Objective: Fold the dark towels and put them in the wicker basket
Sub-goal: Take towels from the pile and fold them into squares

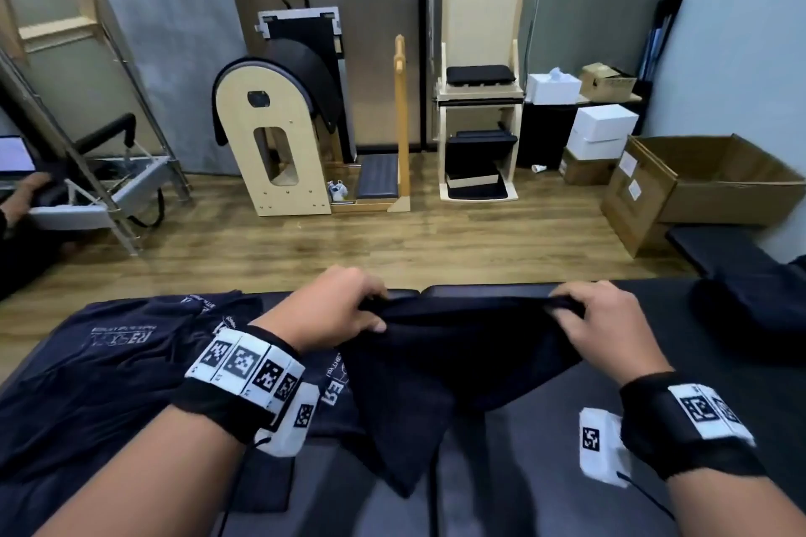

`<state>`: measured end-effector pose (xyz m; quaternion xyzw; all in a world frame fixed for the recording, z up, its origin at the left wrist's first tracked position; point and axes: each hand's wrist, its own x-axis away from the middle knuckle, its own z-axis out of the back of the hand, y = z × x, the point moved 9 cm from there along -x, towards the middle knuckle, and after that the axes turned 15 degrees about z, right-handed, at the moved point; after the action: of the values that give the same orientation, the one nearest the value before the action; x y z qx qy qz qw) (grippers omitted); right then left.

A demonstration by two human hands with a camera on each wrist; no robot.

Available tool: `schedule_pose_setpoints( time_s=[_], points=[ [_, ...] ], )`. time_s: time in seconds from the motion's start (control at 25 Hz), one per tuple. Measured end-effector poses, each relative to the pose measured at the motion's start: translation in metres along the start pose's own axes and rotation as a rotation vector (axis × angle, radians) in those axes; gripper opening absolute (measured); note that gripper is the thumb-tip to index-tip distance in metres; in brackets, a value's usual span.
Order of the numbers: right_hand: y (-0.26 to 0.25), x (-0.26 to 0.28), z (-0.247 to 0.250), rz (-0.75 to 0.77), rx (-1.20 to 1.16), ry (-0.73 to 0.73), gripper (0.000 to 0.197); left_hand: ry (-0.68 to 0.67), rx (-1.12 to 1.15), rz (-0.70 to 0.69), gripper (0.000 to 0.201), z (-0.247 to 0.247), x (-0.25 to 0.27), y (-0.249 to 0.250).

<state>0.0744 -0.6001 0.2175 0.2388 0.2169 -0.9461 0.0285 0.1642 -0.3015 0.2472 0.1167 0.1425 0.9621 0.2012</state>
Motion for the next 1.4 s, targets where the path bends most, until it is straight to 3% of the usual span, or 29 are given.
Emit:
schedule_pose_setpoints(
  time_s=[0.12, 0.2, 0.32, 0.4, 0.44, 0.52, 0.64, 0.68, 0.8, 0.92, 1.04, 1.12, 1.28, 1.4],
  points=[
    [0.009, 0.009, -0.025, -0.033, 0.056, -0.3, 0.015, -0.052, -0.095, 0.094, 0.012, -0.015, -0.008, -0.043],
    [0.013, 0.012, -0.038, -0.09, 0.122, -0.486, 0.009, -0.079, -0.038, 0.156, 0.013, -0.022, -0.011, -0.065],
    [0.006, 0.008, -0.047, -0.157, 0.168, -0.674, 0.01, -0.156, 0.258, 0.308, 0.013, -0.031, -0.017, -0.084],
    [-0.008, -0.006, -0.051, -0.2, 0.109, -0.734, 0.012, -0.101, 0.468, 0.413, 0.019, -0.021, -0.03, -0.095],
    [-0.013, -0.02, -0.053, -0.229, 0.06, -0.73, 0.015, -0.011, 0.498, 0.433, 0.022, -0.006, -0.041, -0.101],
    [-0.021, -0.065, -0.049, -0.314, -0.105, -0.571, 0.02, 0.189, 0.387, 0.405, 0.023, 0.042, -0.064, -0.098],
    [-0.024, -0.148, -0.013, -0.412, -0.336, -0.082, 0.028, 0.442, 0.231, 0.274, 0.033, 0.141, -0.084, -0.063],
    [-0.033, -0.181, 0.02, -0.362, -0.285, 0.097, 0.028, 0.55, 0.193, 0.207, 0.036, 0.185, -0.083, -0.049],
    [-0.066, -0.244, 0.103, -0.121, -0.239, 0.459, 0.019, 0.878, 0.164, 0.028, 0.042, 0.282, -0.054, -0.028],
    [-0.088, -0.252, 0.148, 0.012, -0.34, 0.683, 0.013, 1.026, 0.132, -0.06, 0.041, 0.32, -0.019, -0.029],
    [-0.109, -0.223, 0.149, 0.018, -0.287, 0.693, 0.008, 1.047, 0.104, -0.058, 0.037, 0.303, -0.002, -0.036],
    [-0.113, -0.196, 0.139, 0.045, -0.227, 0.643, 0.011, 0.969, 0.141, -0.017, 0.04, 0.271, -0.004, -0.045],
    [-0.079, -0.131, 0.092, -0.027, -0.078, 0.385, 0.028, 0.782, 0.144, 0.079, 0.035, 0.184, 0.001, -0.055],
    [-0.038, -0.063, 0.05, -0.086, 0.022, 0.158, 0.026, 0.564, 0.079, 0.145, 0.031, 0.1, 0.015, -0.054]
  ],
)
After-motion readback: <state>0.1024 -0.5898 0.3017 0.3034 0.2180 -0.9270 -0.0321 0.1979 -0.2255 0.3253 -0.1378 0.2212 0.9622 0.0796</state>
